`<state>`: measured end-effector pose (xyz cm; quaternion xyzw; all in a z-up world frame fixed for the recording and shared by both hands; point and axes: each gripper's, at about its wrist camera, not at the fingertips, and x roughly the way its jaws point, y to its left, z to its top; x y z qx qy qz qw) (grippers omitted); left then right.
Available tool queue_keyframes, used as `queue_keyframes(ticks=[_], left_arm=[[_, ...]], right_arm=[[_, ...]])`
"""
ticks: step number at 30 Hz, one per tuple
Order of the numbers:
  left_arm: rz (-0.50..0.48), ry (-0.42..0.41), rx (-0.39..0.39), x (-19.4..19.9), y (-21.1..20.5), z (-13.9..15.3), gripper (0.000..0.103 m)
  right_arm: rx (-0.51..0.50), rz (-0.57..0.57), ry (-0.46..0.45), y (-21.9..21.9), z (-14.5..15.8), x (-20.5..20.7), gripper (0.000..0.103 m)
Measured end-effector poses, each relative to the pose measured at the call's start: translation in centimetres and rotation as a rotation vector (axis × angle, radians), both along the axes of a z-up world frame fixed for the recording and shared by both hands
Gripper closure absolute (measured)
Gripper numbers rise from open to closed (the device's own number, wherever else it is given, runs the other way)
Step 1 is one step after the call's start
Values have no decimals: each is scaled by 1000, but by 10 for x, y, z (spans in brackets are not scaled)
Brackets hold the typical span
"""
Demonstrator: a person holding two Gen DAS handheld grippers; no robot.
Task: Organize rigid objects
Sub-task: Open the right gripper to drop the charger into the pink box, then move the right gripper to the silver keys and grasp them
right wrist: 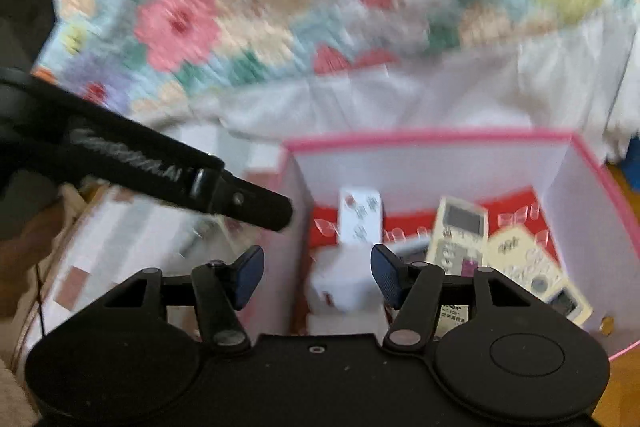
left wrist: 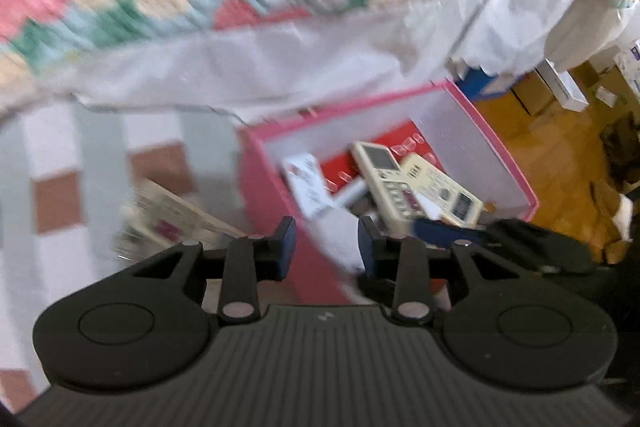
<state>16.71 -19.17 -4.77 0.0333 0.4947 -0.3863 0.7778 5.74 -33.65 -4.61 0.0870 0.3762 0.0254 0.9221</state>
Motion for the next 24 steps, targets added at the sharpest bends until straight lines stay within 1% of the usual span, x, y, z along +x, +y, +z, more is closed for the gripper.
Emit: queue_keyframes(ticks=[2, 4, 7, 9, 13, 15, 16, 18, 21, 24], left_arm=[[6, -40, 2, 1, 21, 14, 70], [24, -61, 2, 3, 42, 23, 68], [55, -84, 5, 8, 72, 28, 64], [74, -87, 13, 11, 89, 25, 64], [101, -73, 33, 14, 121, 4, 64], [133, -32, 33, 20, 131, -10, 64], [147, -1, 17, 23, 136, -17, 64], [144, 23, -2, 25, 141, -29, 64], [127, 8, 27, 23, 143, -49, 64], [110, -11, 32, 21, 142, -70, 64]], right_arm=[[-7, 37, -55, 11, 15, -10, 37], [-5, 96, -72, 26, 25, -15, 34], [-9, 203, -52, 54, 32, -20, 33], [-21, 270, -27, 75, 32, -21, 33], [-40, 362, 8, 110, 23, -22, 33], [-63, 367, 49, 121, 13, -20, 33], [-79, 362, 68, 126, 8, -21, 33], [-101, 353, 83, 133, -1, -20, 33], [-102, 330, 113, 137, -20, -15, 33], [-143, 344, 139, 144, -42, -9, 33]])
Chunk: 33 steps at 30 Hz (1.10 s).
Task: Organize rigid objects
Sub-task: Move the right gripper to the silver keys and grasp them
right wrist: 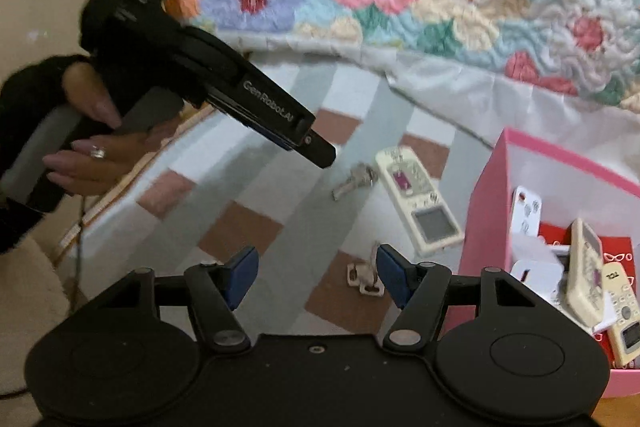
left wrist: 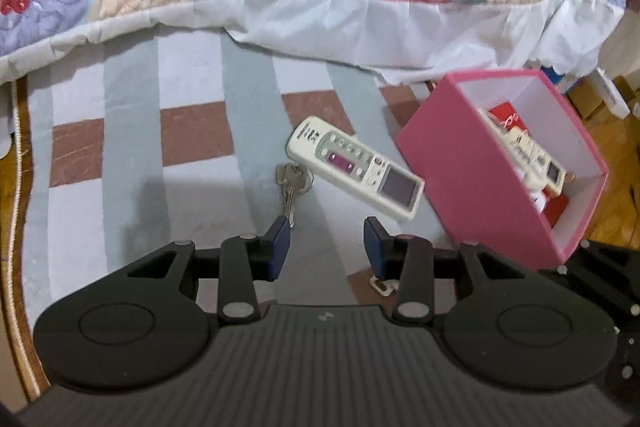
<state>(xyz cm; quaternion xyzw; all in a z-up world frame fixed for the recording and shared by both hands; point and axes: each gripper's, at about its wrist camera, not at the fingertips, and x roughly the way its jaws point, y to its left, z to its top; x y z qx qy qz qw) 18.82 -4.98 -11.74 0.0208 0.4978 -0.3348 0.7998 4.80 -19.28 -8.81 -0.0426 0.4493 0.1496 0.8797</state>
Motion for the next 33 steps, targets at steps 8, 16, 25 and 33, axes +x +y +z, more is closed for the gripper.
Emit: queue_keyframes(ticks=[8, 16, 25, 33], left_arm=[[-43, -77, 41, 9, -24, -52, 64], [55, -123, 32, 34, -37, -82, 64], [-16, -223, 149, 28, -62, -82, 79], [59, -96, 49, 33, -28, -60, 80]], right_arm=[[-42, -122, 51, -12, -61, 14, 40], [-35, -172, 42, -13, -86, 31, 42], [-33, -137, 55, -11, -78, 28, 79], [39, -174, 36, -14, -64, 22, 79]])
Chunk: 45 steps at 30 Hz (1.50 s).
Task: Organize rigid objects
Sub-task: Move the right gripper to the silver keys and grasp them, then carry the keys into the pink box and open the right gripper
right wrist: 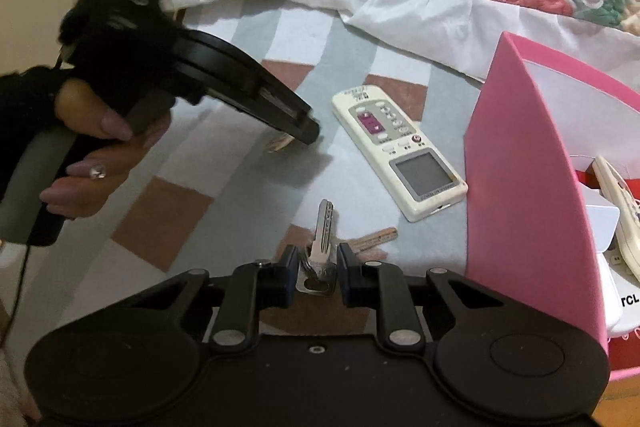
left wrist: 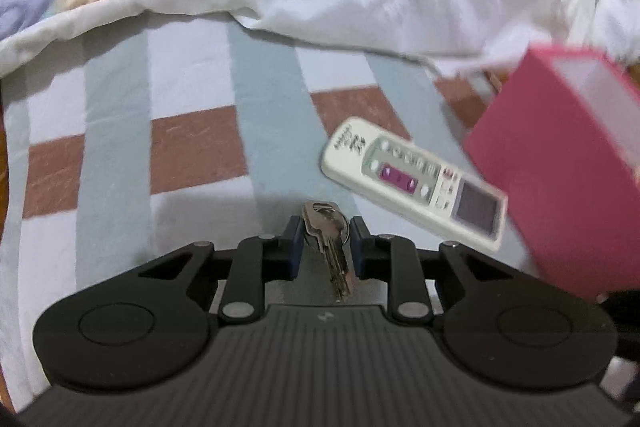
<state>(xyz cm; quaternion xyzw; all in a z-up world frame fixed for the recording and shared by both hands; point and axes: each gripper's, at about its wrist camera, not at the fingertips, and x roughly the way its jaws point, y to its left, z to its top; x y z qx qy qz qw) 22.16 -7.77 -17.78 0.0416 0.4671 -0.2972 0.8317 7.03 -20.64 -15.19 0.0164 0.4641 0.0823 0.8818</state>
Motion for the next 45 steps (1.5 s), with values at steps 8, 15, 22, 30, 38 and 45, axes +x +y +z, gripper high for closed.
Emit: queue_keyframes(ticks=[8, 15, 22, 30, 38, 45], left_arm=[[20, -18, -131, -11, 22, 40, 80], [-4, -57, -195, -37, 25, 73, 80], [-10, -40, -220, -63, 30, 92, 80], [-44, -104, -257, -96, 20, 125, 80], [-138, -87, -286, -106, -18, 158, 80], [-212, -71, -291, -109, -76, 172, 80]], right_arm=[[100, -69, -38, -10, 20, -1, 79], [220, -125, -59, -25, 40, -5, 79], [322, -197, -76, -46, 62, -13, 79], [352, -247, -121, -72, 102, -21, 79], [308, -344, -156, -109, 144, -32, 79], [301, -451, -169, -152, 153, -45, 79]])
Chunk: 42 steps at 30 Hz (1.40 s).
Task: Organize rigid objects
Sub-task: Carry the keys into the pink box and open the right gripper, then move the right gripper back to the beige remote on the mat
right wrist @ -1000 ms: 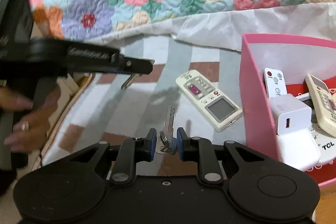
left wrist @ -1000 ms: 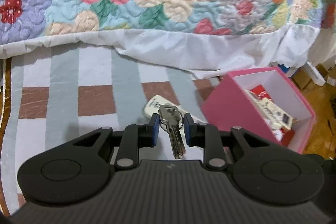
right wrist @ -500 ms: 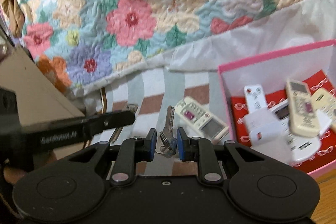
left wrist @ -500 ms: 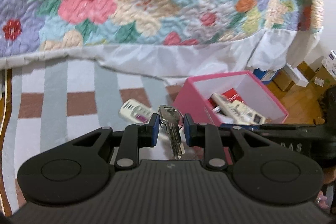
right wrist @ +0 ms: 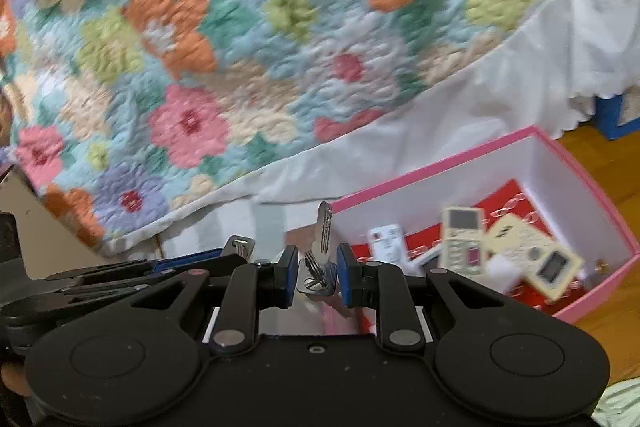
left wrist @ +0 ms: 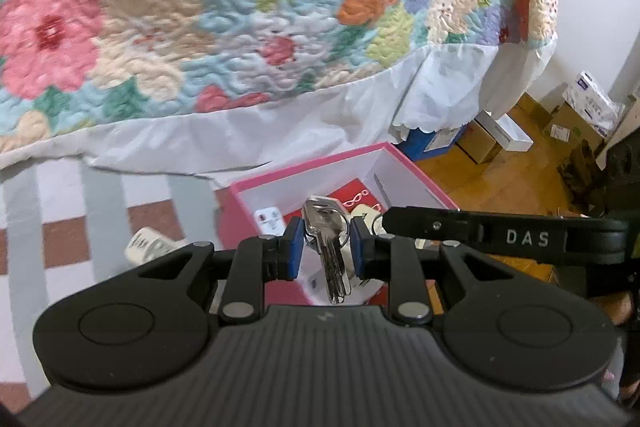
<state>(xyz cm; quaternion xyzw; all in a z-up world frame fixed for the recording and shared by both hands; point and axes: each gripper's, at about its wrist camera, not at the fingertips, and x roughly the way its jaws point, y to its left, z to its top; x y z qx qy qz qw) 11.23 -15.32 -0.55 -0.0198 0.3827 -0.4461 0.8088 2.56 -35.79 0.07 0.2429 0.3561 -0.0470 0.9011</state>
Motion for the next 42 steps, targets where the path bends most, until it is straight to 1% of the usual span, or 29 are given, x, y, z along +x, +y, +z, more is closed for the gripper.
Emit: queue_keyframes(ticks=[4, 8, 10, 12, 14, 16, 18, 20, 22, 23, 25, 26, 27, 29, 31, 34, 38, 40, 42], left_arm=[[-19, 39, -2, 10, -33, -9, 80], [-28, 113, 11, 29, -63, -33, 80], [-26, 114, 51, 35, -78, -48, 80], [-33, 115, 88, 38, -91, -60, 80], [-38, 133, 101, 40, -101, -72, 80], [-37, 132, 110, 42, -110, -80, 80], [-27, 120, 124, 47, -120, -86, 79], [-21, 115, 156, 51, -130, -92, 79], [-5, 125, 184, 57, -136, -97, 72], [1, 128, 179, 59, -136, -97, 71], [-2, 127, 166, 61, -134, -95, 66], [-5, 122, 162, 61, -131, -92, 65], [-6, 117, 161, 62, -129, -89, 63], [-4, 111, 161, 63, -121, -82, 63], [-2, 115, 156, 64, -108, -71, 62], [8, 104, 159, 67, -86, -53, 62], [38, 70, 183, 72, -51, -26, 61], [60, 61, 191, 75, -31, -15, 56], [88, 58, 193, 79, -13, -10, 54]], right_arm=[[-33, -49, 13, -20, -5, -5, 79], [-57, -94, 48, -42, -23, -7, 79], [-88, -106, 81, -51, -36, -3, 79], [-92, -128, 128, -60, -50, 2, 79], [-81, -151, 161, -70, -62, 3, 79], [-87, -169, 194, -77, -71, 4, 79], [-102, -168, 223, -81, -77, 5, 79], [-116, -154, 252, -83, -84, 9, 78], [-130, -149, 269, -82, -87, 11, 78], [-138, -153, 264, -82, -87, 11, 78], [-158, -175, 247, -83, -82, 9, 74], [-153, -186, 239, -85, -80, 7, 71], [-141, -192, 230, -86, -77, 6, 71], [-116, -178, 208, -85, -68, 4, 71], [-115, -149, 182, -77, -55, 3, 70], [-92, -68, 139, -58, -35, 2, 69], [-42, 93, 75, -21, -7, 6, 66], [-35, 172, 48, 1, 5, 13, 64], [-31, 239, 30, 20, 11, 20, 59]])
